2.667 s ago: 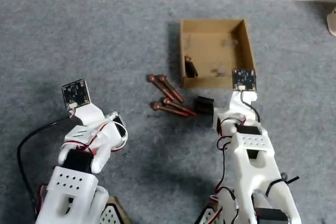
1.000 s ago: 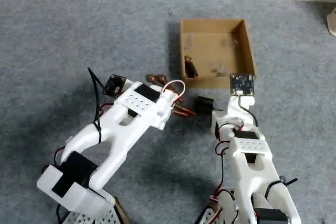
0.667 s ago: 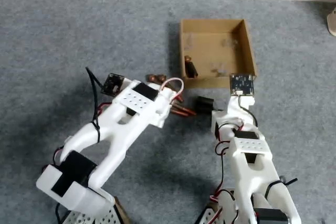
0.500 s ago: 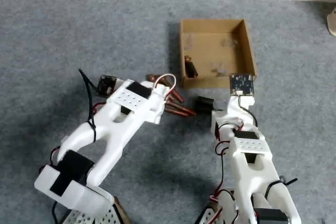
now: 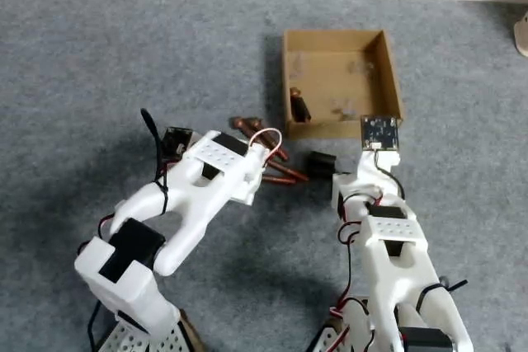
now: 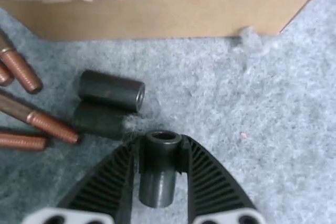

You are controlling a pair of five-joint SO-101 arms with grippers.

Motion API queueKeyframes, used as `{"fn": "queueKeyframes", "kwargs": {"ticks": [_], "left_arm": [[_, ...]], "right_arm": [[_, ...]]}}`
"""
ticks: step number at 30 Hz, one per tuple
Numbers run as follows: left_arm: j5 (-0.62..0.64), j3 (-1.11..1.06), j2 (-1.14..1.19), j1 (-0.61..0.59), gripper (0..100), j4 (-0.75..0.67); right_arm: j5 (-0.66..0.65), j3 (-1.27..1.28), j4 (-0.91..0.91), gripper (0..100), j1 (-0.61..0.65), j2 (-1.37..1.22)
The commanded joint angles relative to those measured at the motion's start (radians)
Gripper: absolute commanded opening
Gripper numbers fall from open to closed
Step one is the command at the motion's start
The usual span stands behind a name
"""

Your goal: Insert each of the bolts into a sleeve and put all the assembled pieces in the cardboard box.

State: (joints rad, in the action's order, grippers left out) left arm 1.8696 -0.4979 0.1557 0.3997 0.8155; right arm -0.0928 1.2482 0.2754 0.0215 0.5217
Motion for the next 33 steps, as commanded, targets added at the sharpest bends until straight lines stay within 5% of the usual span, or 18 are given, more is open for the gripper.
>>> {"fn": "queueKeyframes", "kwargs": {"ticks": [1, 13, 19, 33], "left_arm": [[0.012, 0.036, -0.005, 0.035, 17, 0.005], [0.118, 0.036, -0.005, 0.093, 17, 0.005], [0.118, 0.033, -0.005, 0.091, 8, 0.009], [0.112, -0.001, -0.005, 0.091, 7, 0.008]], "right_arm": [[-0.002, -0.005, -0.021, 0.5, 0.008, 0.031], [-0.002, -0.005, -0.022, 0.5, 0.008, 0.031], [-0.002, -0.005, -0.022, 0.5, 0.008, 0.031], [-0.002, -0.005, -0.022, 0.5, 0.008, 0.031]]}}
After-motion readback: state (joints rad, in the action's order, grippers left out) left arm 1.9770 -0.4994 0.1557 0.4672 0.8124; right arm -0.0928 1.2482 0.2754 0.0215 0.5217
